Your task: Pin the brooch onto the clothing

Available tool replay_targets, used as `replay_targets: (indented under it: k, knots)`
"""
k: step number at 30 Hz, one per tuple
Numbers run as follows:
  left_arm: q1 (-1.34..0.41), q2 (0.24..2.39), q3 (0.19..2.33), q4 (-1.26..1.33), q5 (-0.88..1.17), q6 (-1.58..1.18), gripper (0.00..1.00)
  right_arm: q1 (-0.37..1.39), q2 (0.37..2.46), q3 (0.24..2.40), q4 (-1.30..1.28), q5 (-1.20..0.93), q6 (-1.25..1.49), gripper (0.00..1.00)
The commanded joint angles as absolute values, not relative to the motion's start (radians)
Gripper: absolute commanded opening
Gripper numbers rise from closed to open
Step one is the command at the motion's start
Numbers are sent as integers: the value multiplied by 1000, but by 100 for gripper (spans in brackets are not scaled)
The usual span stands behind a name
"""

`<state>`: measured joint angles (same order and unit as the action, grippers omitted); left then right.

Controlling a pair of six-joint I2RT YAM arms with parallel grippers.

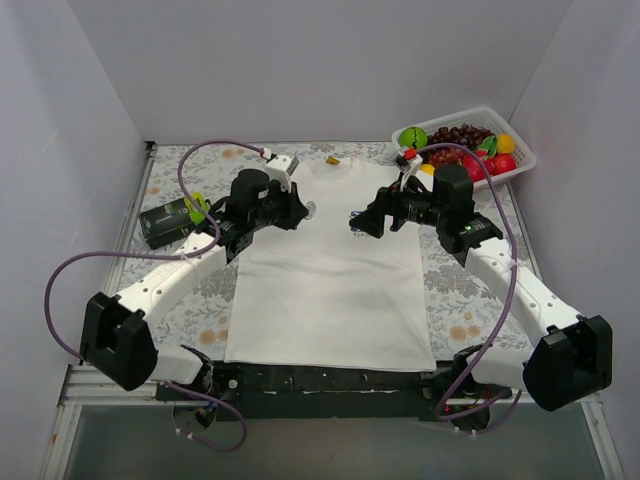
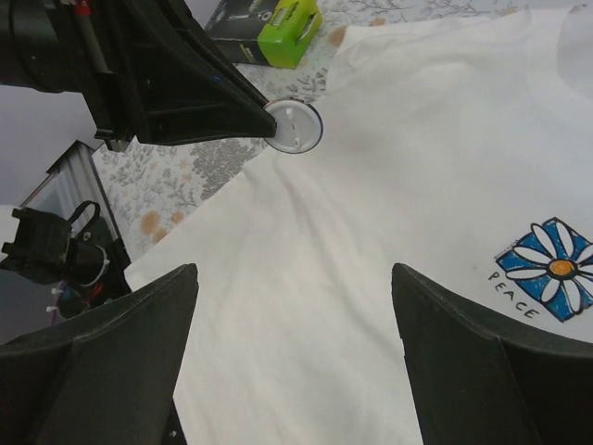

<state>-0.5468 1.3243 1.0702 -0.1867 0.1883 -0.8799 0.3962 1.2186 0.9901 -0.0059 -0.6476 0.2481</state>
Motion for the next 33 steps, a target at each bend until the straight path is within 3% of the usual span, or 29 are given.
replay_targets:
  k: [1, 13, 18, 33]
  knots:
    - [-546, 1425, 1159, -227, 36, -838, 0, 382, 1229, 1025, -41, -533, 187, 92]
    - [-546, 1807, 1457, -365, -274, -654, 0, 262, 1270, 833, 81, -569, 293, 93]
    - [-546, 1865, 1509, -341, -446, -612, 0, 262, 1264, 833, 60, -506, 285, 93]
    - [-552, 2075, 1612, -287, -644, -427, 0, 255, 1281, 836, -23, -411, 232, 93]
